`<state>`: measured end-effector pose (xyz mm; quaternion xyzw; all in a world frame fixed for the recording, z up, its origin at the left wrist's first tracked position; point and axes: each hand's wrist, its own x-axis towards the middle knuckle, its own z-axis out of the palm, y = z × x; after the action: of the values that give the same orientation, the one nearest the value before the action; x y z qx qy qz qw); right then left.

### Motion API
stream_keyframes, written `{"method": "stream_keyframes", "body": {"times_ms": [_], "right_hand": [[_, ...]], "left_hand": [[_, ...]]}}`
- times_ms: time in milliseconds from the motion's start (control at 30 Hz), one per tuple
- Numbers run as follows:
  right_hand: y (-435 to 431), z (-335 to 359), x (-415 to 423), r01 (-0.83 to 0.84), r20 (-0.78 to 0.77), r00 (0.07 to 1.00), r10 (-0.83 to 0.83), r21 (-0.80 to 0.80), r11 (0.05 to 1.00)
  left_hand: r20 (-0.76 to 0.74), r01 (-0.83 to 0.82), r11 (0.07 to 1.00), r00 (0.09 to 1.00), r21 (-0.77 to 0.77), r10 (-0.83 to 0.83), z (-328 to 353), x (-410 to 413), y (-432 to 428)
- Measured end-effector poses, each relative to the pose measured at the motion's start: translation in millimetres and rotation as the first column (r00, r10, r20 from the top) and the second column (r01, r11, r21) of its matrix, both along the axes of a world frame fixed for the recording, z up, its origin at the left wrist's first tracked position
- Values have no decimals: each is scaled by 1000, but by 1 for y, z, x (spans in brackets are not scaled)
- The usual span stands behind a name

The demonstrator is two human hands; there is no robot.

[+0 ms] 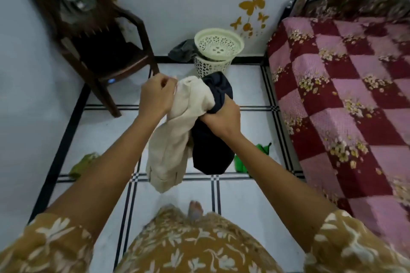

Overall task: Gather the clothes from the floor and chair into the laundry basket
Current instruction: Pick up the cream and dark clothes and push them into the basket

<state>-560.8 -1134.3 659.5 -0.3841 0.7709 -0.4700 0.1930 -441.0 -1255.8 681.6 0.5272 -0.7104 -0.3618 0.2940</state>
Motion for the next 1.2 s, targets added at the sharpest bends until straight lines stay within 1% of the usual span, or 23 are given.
{"method": "stream_keyframes", "body": {"times_ms": [100, 200, 300, 467, 533, 600, 700, 767, 833, 933, 1033, 1100, 1200], "right_hand": [[-64, -1, -72, 36, 10, 999, -36, 38, 999], [-140, -7, -154, 78, 43, 996, -80, 42, 996], [-213, -18, -232, 111, 69, 991, -114, 38, 993], [-321, -17, -344, 171, 103, 980, -172, 19, 985], [-368, -13, -397, 176, 122, 977, -177, 15, 984], [-398, -11, -433, 176, 99, 979, -176, 12, 984], [-462, -26, -503, 144, 78, 986, -149, 66, 987], [-498, -44, -538, 103, 68, 992, -108, 80, 992], [-532, -66, -564, 35, 53, 998, -40, 98, 995], [-590, -102, -594, -57, 77, 996, 48, 121, 991], [-644, -141, -611, -159, 99, 985, 141, 204, 966], [-666, -156, -615, -183, 89, 982, 167, 225, 957], [-712, -198, -623, -196, 134, 977, 164, 275, 941]], "left_hand": [[35, -15, 998, 999, 54, 13, -13, -46, -77], [104, -66, 995, 993, 70, 58, -33, -109, -169], [86, -105, 989, 992, 104, 96, -55, -186, -255], [135, -17, 988, 991, 152, -3, -75, -321, -363], [138, -57, 977, 990, 204, 28, -83, -374, -409], [137, -106, 958, 988, 266, 71, -94, -406, -435], [186, -155, 922, 978, 355, 93, -129, -463, -491], [221, -202, 905, 967, 375, 125, -155, -489, -517], [273, -302, 875, 940, 378, 206, -177, -510, -539], [346, -442, 790, 886, 425, 310, -205, -533, -570], [460, -509, 699, 842, 503, 281, -248, -537, -600], [466, -471, 696, 858, 542, 218, -271, -536, -614], [503, -475, 711, 842, 518, 196, -323, -541, -650]]}}
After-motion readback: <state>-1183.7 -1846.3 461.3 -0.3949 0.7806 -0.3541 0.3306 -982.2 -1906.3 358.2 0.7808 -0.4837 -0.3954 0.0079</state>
